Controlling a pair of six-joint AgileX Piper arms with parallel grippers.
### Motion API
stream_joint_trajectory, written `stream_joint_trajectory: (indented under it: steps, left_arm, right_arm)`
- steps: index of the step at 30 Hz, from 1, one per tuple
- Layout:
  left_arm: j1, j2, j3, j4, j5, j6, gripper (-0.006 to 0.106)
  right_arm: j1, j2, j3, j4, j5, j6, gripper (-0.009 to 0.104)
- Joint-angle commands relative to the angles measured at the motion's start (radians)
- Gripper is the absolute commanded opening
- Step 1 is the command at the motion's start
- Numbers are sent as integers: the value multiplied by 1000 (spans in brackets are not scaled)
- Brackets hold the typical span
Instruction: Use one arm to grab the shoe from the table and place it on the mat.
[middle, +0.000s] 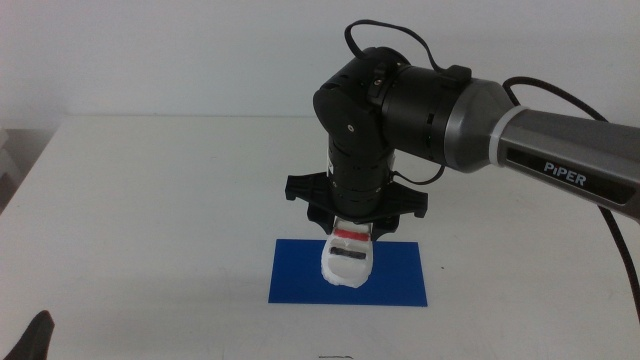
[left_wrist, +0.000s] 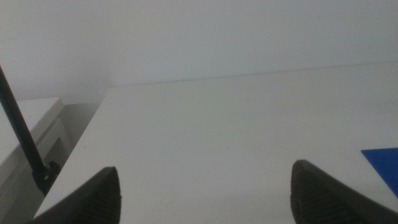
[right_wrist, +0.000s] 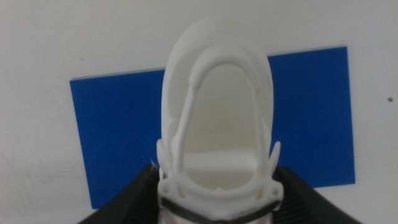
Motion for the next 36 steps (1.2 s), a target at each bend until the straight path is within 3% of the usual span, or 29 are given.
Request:
stream_joint_trajectory:
  steps: [1,9,15,17,28,32,36]
  left_arm:
    - [-3,-19,-3,-9,-82,-15,94]
    - [-3,-19,-3,-9,-82,-15,94]
    - [-3,-19,-3,-9,-82,-15,94]
    - [-3,-19,-3,-9,-82,-15,94]
    - [-3,-19,-3,-9,-82,-15,94]
    - [-3,-19,-3,-9,-82,-15,94]
    - [-3,-19,-3,-9,-82,-15,94]
  right_arm:
    - [1,-59,-23,-33,-10,2,-1]
    - [0,-60,-23,-106,-11,-3,-1]
    - [1,-60,-23,-76,-25,42,-1]
    - [0,-60,-23,-70,-25,147,-1]
    - [0,-38,-23,-64,50,1090,-1]
    - [-14,-11,-32,-9,63,1141,-1]
    - [-56,21,-51,110,76,1141,-1]
